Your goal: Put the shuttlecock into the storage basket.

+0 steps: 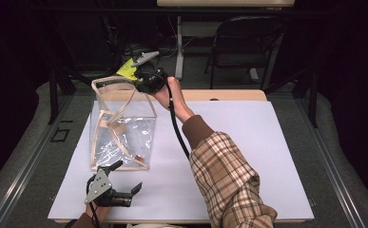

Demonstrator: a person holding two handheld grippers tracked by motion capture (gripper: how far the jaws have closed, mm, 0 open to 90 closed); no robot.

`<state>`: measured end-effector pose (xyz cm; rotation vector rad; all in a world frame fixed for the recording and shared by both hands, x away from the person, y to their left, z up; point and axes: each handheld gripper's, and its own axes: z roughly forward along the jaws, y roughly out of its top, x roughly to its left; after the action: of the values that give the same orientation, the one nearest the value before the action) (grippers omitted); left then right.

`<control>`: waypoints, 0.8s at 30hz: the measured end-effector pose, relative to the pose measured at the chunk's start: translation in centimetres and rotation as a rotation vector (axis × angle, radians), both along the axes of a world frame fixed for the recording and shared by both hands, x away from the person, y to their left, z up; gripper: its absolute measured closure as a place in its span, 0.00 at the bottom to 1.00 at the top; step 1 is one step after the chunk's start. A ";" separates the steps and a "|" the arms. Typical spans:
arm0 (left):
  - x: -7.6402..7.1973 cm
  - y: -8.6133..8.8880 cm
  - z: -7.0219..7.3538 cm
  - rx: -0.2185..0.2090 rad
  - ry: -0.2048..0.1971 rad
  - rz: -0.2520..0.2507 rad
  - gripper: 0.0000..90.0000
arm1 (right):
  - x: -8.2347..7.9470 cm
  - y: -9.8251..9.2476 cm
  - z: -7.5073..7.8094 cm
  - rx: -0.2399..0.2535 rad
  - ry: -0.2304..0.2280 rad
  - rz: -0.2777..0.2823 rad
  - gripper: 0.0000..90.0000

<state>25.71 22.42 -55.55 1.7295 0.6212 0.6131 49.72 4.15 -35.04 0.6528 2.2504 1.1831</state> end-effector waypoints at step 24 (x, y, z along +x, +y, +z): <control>-0.1 0.0 0.0 0.001 -0.001 0.001 0.00 | 0.5 1.9 -0.4 -0.010 0.016 0.017 0.72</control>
<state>25.65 22.47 -55.52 1.7299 0.6208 0.6147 50.21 6.01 -35.44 0.6426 2.2777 1.1779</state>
